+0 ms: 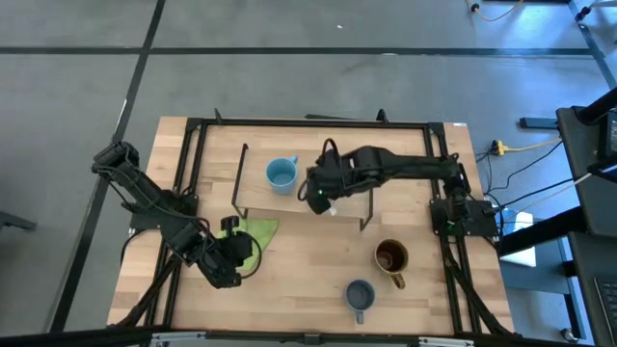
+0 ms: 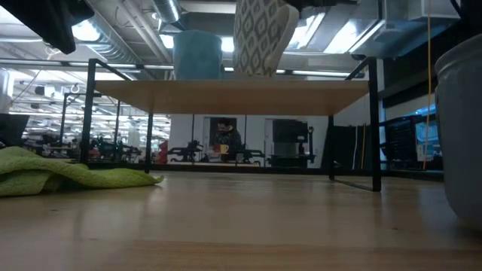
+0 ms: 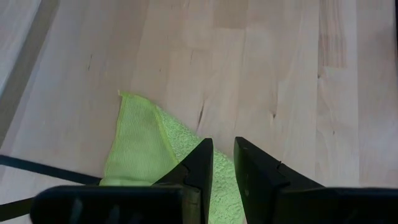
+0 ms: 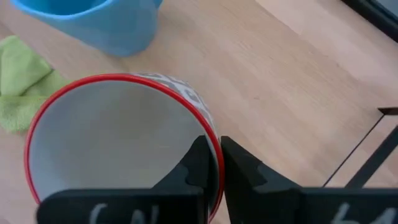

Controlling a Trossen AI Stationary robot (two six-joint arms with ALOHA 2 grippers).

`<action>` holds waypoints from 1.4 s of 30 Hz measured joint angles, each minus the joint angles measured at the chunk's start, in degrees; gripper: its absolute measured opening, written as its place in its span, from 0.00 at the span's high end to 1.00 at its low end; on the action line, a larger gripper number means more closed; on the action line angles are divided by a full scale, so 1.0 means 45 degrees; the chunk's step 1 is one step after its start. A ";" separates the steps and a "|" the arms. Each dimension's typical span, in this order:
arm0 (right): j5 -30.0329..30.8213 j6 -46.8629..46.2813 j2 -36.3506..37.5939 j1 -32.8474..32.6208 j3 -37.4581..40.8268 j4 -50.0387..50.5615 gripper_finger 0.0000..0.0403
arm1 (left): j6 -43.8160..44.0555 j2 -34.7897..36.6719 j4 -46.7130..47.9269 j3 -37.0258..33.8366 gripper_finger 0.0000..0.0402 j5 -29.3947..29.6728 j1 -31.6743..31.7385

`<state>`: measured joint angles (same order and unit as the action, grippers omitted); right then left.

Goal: Stack small to large cups/mugs on shelf
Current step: Put the gray patterned mug on the shelf

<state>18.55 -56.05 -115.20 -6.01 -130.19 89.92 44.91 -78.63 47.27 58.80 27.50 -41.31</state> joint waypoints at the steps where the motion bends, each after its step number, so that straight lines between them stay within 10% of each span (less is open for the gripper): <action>1: -0.0136 0.0180 0.0000 0.0124 0.0032 -0.0058 0.94 | 0.0000 0.0000 -0.0012 -0.0012 0.85 -0.0009 0.0049; 42: -0.3126 0.2094 -0.0500 0.2553 0.0058 -0.0692 0.91 | 0.0088 0.0000 -0.0480 -0.0636 0.85 -0.1282 0.1514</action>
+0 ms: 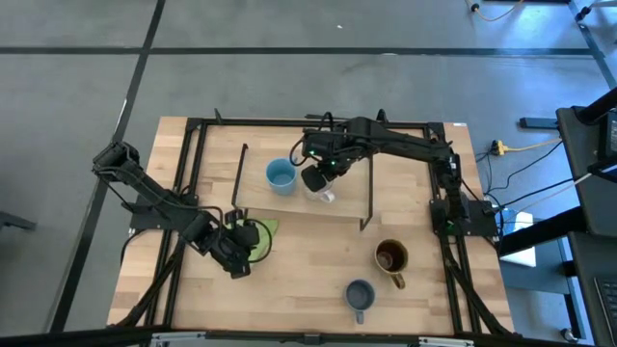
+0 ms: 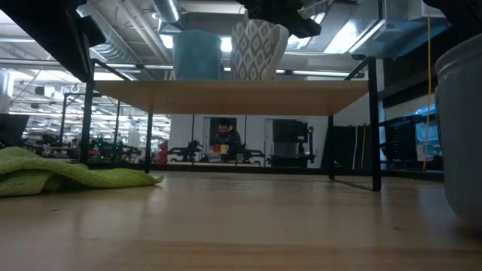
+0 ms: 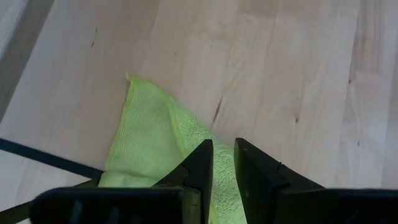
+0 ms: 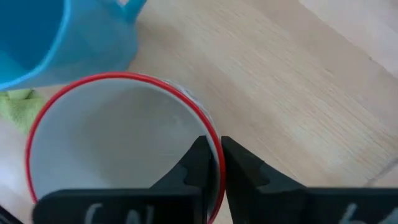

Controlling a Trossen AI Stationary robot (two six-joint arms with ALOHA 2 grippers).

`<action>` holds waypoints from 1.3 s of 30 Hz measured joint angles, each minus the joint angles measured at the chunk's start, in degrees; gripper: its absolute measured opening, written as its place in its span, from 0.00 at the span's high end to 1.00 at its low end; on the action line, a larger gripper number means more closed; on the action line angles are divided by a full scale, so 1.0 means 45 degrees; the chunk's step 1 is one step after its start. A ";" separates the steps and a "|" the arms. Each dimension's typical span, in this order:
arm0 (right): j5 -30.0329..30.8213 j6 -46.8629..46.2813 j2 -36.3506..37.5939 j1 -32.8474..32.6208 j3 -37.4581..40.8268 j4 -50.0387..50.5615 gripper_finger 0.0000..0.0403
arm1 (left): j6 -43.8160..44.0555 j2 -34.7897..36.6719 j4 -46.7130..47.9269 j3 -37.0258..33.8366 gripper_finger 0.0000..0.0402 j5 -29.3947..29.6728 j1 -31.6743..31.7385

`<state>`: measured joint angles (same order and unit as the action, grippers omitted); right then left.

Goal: Stack small to large cups/mugs on shelf
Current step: Put the gray patterned mug on the shelf, then put the green mug on the shelf

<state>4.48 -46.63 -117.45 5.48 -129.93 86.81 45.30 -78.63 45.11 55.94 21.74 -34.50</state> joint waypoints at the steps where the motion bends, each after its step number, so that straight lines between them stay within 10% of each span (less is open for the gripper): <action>1: -0.0014 0.0000 0.0000 0.0000 -0.0007 -0.0087 0.90 | 0.0104 0.0000 0.0004 0.0000 0.85 0.0005 0.0000; 26: 0.0474 0.0159 0.1483 -0.0358 -0.0722 0.0704 0.84 | 0.0165 -0.0005 -0.0049 -0.0001 0.85 0.0086 -0.0010; 39: -0.1285 -0.4066 0.3201 -0.4771 0.0638 0.0689 0.87 | 0.0038 -0.0005 -0.0050 0.0000 0.85 0.0332 -0.0240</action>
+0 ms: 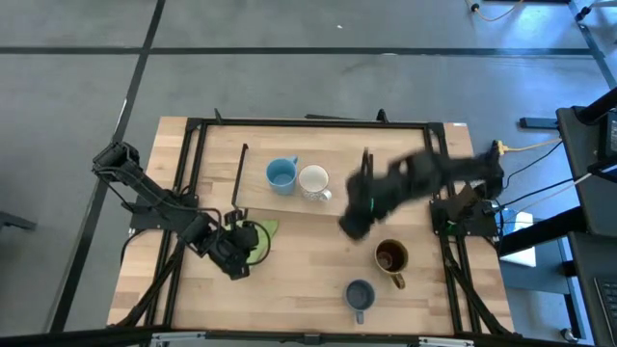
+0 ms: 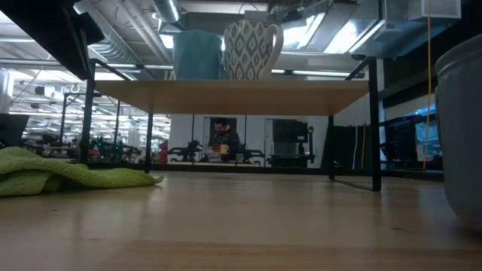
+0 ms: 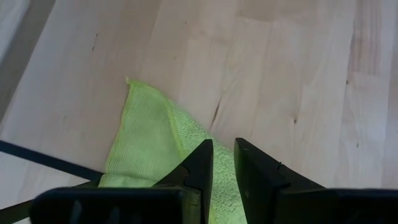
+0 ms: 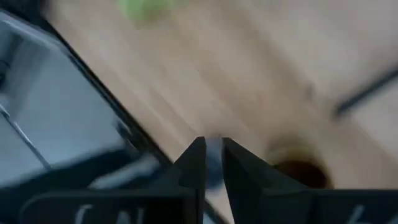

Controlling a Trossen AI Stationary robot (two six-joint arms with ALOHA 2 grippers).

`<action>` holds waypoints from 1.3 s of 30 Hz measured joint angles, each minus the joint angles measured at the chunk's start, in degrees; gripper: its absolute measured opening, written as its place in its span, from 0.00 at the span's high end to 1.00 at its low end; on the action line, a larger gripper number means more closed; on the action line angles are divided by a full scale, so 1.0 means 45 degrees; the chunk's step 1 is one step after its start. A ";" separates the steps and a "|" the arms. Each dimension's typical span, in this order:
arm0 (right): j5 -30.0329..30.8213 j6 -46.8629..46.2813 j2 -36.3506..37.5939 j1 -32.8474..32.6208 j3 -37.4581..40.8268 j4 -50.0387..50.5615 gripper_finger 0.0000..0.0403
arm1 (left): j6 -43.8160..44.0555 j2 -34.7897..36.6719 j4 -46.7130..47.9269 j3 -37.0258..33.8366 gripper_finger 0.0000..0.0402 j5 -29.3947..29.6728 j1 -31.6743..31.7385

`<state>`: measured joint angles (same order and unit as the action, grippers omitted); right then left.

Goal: Stack small to large cups/mugs on shelf
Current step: Put the green mug on the shelf

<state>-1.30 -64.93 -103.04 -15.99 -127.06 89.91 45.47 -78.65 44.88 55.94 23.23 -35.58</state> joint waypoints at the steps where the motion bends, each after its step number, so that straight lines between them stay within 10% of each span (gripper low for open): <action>1: -0.0114 -0.0447 0.0020 -0.0473 0.0673 -0.0004 0.87 | -0.0005 0.0000 -0.0004 0.0000 0.85 0.0048 -0.0037; 16: 0.1603 -1.0633 0.5894 -0.4683 1.0644 -0.1761 0.89 | -0.0647 0.0000 -0.0032 0.0000 0.85 -0.0727 -0.0144; 26: -0.0222 -1.0958 0.6791 -0.4908 1.3823 -0.3531 0.75 | -0.0811 0.0000 -0.0474 0.0000 0.85 -0.0765 -0.0139; 39: 0.1045 -1.0791 0.6781 -0.4895 1.4941 -0.4716 0.65 | -0.0442 0.0000 -0.0462 0.0000 0.85 -0.1052 0.0234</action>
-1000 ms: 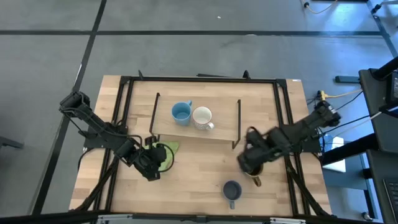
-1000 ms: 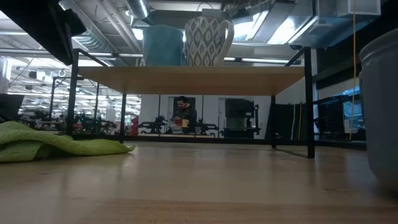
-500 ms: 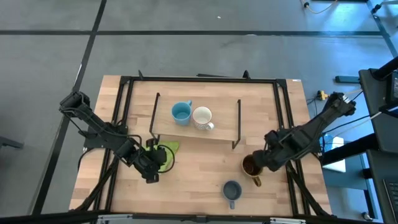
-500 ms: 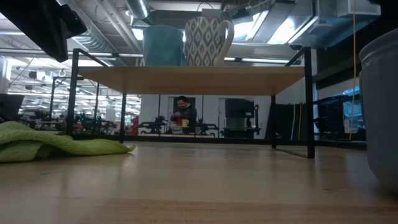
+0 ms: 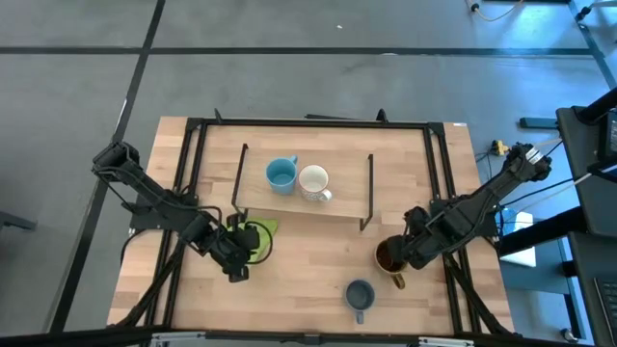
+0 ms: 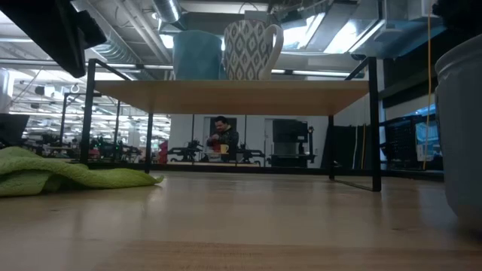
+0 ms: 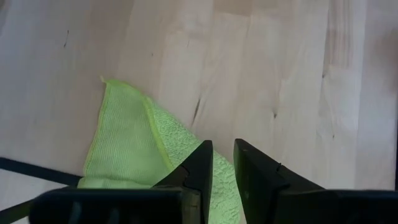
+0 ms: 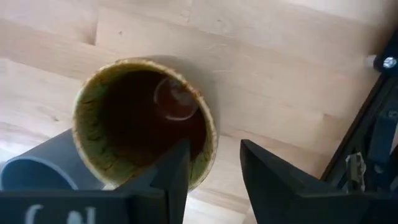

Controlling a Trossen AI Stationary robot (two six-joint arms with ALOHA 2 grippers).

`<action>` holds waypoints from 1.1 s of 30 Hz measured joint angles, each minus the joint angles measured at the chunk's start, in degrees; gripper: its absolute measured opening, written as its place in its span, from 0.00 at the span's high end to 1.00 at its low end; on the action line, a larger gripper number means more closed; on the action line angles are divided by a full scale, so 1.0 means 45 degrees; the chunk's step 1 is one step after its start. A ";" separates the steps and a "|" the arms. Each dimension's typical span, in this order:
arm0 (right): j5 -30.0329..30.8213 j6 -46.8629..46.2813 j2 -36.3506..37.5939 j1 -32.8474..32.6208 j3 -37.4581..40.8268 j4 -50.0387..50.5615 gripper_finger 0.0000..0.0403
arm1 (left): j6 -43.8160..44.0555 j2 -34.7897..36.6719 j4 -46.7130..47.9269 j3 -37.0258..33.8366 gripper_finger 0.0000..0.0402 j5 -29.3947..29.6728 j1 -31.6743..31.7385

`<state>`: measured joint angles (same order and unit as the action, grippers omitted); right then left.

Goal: Stack small to large cups/mugs on shelf
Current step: Put the green mug on the shelf

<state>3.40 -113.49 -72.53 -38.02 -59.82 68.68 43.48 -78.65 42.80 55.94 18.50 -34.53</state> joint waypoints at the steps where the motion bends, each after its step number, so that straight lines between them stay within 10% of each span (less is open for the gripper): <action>1: 0.0002 -0.0005 0.0000 0.0000 0.0086 -0.0023 0.65 | 0.0000 0.0000 -0.0004 -0.0001 0.85 -0.0004 0.0057; 33: 0.0568 -0.0049 -0.1967 0.0000 0.1100 -0.1760 0.73 | 0.0242 0.0000 0.0041 0.0000 0.85 0.0001 0.0196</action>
<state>5.96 -113.71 -81.38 -38.02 -54.87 60.76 44.57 -78.65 42.99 55.94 18.50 -33.65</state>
